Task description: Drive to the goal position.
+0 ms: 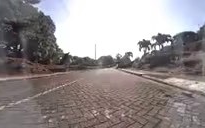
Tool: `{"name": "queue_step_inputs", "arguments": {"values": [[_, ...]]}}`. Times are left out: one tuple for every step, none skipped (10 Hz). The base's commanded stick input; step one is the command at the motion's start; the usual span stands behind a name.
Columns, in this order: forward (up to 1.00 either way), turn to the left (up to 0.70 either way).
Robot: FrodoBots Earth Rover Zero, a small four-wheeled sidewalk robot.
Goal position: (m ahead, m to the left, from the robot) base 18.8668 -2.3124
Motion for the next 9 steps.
{"name": "queue_step_inputs", "arguments": {"values": [[1.0,0.0],[1.0,0.0],[1.0,0.0],[1.0,0.0],[1.0,0.0],[1.0,0.0],[1.0,0.0],[1.0,0.0],[1.0,0.0]]}}
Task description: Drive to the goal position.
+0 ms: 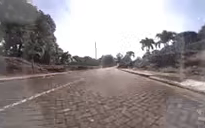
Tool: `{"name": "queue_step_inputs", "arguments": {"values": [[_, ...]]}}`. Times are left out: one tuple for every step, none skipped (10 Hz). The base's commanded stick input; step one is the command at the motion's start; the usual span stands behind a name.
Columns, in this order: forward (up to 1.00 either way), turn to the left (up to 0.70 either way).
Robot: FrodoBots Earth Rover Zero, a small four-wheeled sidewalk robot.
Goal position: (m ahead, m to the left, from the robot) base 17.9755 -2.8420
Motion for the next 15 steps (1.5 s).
{"name": "queue_step_inputs", "arguments": {"values": [[1.0,0.0],[1.0,0.0],[1.0,0.0],[1.0,0.0],[1.0,0.0],[1.0,0.0],[1.0,0.0],[1.0,0.0],[1.0,0.0],[1.0,0.0],[1.0,0.0],[1.0,0.0],[1.0,0.0],[1.0,0.0],[1.0,0.0]]}}
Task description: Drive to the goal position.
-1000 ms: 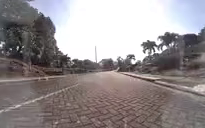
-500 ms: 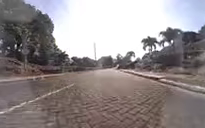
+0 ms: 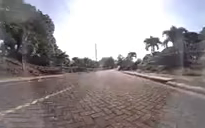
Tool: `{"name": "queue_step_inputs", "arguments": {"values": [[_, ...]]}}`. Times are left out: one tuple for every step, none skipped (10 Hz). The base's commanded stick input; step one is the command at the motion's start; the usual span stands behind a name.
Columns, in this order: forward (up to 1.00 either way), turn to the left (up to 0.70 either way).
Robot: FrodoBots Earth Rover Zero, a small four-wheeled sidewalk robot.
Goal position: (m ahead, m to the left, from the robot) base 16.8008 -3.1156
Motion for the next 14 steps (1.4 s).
{"name": "queue_step_inputs", "arguments": {"values": [[1.0,0.0],[1.0,0.0],[1.0,0.0],[1.0,0.0],[1.0,0.0],[1.0,0.0],[1.0,0.0],[1.0,0.0],[1.0,0.0],[1.0,0.0],[1.0,0.0],[1.0,0.0],[1.0,0.0],[1.0,0.0]]}}
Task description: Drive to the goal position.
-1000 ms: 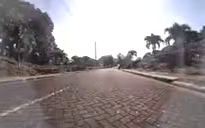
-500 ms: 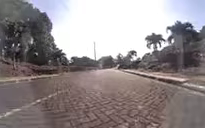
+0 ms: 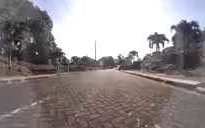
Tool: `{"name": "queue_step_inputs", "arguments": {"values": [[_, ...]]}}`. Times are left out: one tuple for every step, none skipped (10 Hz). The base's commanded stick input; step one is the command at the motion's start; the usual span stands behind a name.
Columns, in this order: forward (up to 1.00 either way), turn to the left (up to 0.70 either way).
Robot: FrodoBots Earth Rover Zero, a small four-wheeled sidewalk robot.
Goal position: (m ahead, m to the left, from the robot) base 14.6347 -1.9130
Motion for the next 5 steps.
{"name": "queue_step_inputs", "arguments": {"values": [[1.0,0.0],[1.0,0.0],[1.0,0.0],[1.0,0.0],[1.0,0.0]]}}
